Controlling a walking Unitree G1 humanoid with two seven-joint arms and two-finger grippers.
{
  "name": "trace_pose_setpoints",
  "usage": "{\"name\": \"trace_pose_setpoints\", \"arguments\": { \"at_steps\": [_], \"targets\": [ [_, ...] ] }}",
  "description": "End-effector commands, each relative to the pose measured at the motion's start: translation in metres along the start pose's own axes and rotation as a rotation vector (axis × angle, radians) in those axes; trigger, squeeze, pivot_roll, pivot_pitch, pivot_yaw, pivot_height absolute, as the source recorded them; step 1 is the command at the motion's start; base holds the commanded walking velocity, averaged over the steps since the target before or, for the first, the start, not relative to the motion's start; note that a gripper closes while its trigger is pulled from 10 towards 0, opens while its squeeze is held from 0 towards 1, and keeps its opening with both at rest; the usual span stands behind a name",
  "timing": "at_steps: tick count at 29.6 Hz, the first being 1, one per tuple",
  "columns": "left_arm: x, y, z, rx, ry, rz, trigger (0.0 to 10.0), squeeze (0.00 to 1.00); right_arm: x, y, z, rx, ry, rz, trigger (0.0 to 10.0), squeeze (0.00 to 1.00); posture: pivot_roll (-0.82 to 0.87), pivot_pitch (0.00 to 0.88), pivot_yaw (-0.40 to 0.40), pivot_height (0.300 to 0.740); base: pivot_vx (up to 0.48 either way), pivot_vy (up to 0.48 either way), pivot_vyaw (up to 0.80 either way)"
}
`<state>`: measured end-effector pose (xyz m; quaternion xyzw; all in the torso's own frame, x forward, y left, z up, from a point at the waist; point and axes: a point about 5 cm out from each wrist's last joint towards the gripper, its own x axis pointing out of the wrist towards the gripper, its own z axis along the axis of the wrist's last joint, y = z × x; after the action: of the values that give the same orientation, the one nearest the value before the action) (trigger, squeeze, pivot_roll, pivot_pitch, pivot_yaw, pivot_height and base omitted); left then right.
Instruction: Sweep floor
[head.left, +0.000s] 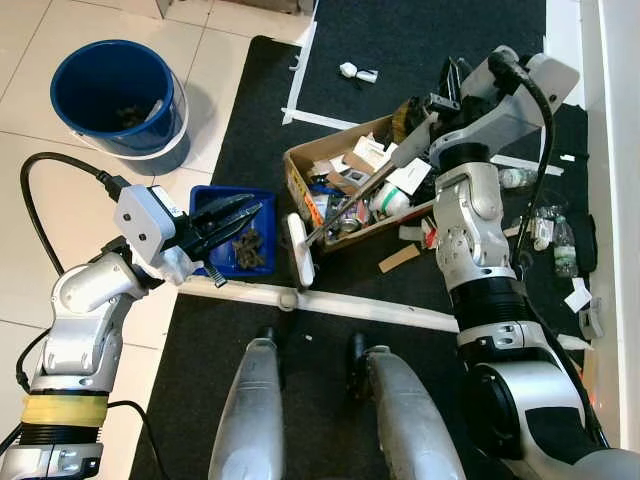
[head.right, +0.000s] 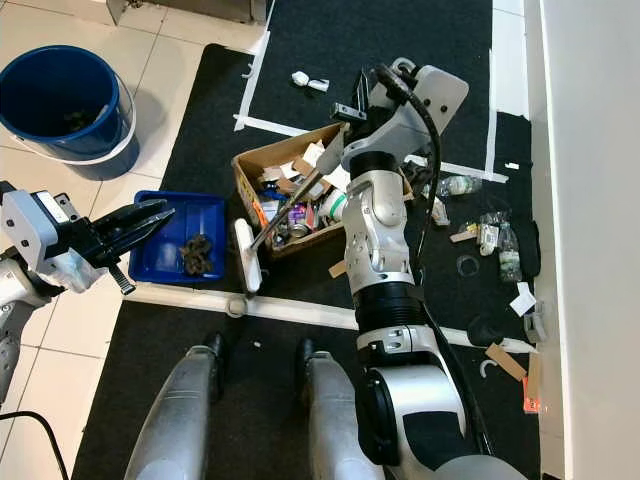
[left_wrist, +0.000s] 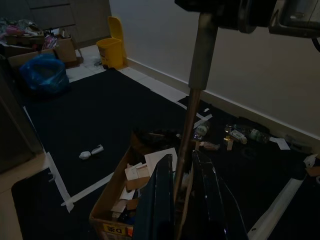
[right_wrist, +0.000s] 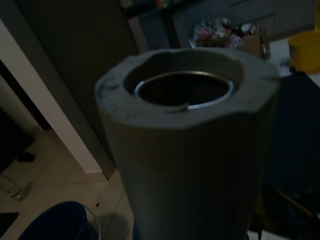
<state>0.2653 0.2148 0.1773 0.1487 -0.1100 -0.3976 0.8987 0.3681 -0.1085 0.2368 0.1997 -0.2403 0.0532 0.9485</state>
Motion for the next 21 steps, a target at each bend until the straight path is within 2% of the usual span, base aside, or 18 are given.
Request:
{"name": "trace_pose_setpoints", "arguments": {
  "at_steps": [1,3,4,6,15,17,19,21],
  "targets": [
    [0.009,-0.024,-0.019,-0.141,0.0,-0.07,10.0,0.0,-0.006,-0.001,0.003,-0.036,-0.036,0.013,10.0,0.0,0.17,0.354,-0.125,0.74,0.0,0.0,0.0],
    [0.009,-0.024,-0.019,-0.141,0.0,-0.07,10.0,0.0,-0.007,0.0,0.002,-0.043,-0.037,0.016,10.0,0.0,0.17,0.354,-0.125,0.74,0.0,0.0,0.0],
    [0.009,-0.025,-0.019,-0.142,0.0,-0.071,10.0,0.0,-0.013,0.001,-0.004,-0.089,-0.032,0.027,10.0,0.0,0.17,0.354,-0.125,0.74,0.0,0.0,0.0],
    [0.008,-0.025,-0.019,-0.143,0.001,-0.072,10.0,0.0,-0.015,0.001,-0.006,-0.113,-0.034,0.032,10.0,0.0,0.18,0.362,-0.123,0.74,0.0,0.0,0.0],
    [0.006,-0.025,-0.018,-0.144,0.007,-0.072,10.0,0.0,-0.016,0.004,-0.002,-0.144,-0.057,0.075,10.0,0.0,0.18,0.366,-0.121,0.74,0.0,0.0,0.0],
    [0.006,-0.025,-0.018,-0.142,0.005,-0.071,10.0,0.0,-0.023,0.009,-0.01,-0.161,-0.036,0.108,10.0,0.0,0.18,0.368,-0.122,0.74,0.0,0.0,0.0],
    [0.007,-0.025,-0.016,-0.14,0.002,-0.071,10.0,0.0,-0.038,0.019,-0.028,-0.163,0.023,0.143,10.0,0.0,0.19,0.375,-0.124,0.74,0.0,0.0,0.0],
    [0.007,-0.025,-0.016,-0.14,0.001,-0.071,10.0,0.0,-0.042,0.022,-0.033,-0.16,0.042,0.147,10.0,0.0,0.19,0.375,-0.124,0.74,0.0,0.0,0.0]
  ]
}}
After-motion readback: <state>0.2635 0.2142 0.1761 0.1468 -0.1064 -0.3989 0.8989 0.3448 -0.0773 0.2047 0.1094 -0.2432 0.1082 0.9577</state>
